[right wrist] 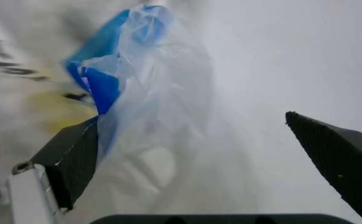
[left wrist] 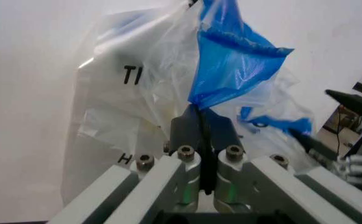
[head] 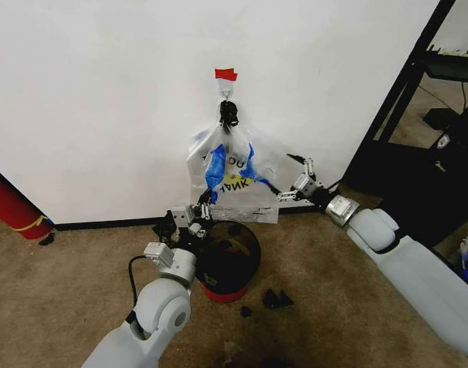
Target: Pick up the garbage bag from the wall and place it over the trash bin.
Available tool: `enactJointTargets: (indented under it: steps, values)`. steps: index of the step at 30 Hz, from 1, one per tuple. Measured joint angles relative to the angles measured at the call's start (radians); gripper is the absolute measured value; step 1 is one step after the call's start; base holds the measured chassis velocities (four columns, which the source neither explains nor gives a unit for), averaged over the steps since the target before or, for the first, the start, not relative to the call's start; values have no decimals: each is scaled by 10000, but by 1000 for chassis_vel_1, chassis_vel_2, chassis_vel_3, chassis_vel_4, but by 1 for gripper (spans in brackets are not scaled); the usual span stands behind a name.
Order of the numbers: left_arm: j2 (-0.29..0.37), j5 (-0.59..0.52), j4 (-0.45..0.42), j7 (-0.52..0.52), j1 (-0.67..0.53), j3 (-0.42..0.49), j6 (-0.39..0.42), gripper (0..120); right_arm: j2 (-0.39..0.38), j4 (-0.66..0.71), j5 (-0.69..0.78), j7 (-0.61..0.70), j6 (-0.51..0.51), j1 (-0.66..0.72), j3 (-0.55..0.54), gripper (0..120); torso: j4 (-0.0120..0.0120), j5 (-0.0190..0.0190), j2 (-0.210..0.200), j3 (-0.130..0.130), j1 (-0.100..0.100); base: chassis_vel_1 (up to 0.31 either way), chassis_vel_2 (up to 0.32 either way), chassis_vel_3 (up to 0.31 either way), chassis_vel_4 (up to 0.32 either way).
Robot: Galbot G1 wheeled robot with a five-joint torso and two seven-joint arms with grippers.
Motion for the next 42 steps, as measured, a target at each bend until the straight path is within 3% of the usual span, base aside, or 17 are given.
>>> enactJointTargets:
  steps: [8,15,24,42]
  values:
    - [131,8,-70,0,111,-42,-26,0,715,-73,542,1484,56,-807,393,100,1,-1,0,0,0,0,0,0,0]
    - [201,26,-118,18,279,-110,-140,0,1229,-125,1543,2039,331,-1108,456,100,0,-1,0,0,0,0,0,0,0]
    - [264,30,-208,29,409,-201,-222,0,1754,161,4263,1930,1146,-1089,363,100,1,-2,0,0,-1,0,0,0,0]
    - [339,168,-203,93,571,-205,-323,0,2204,592,6775,2364,1303,-1670,885,100,0,-1,1,0,-1,0,0,0,0]
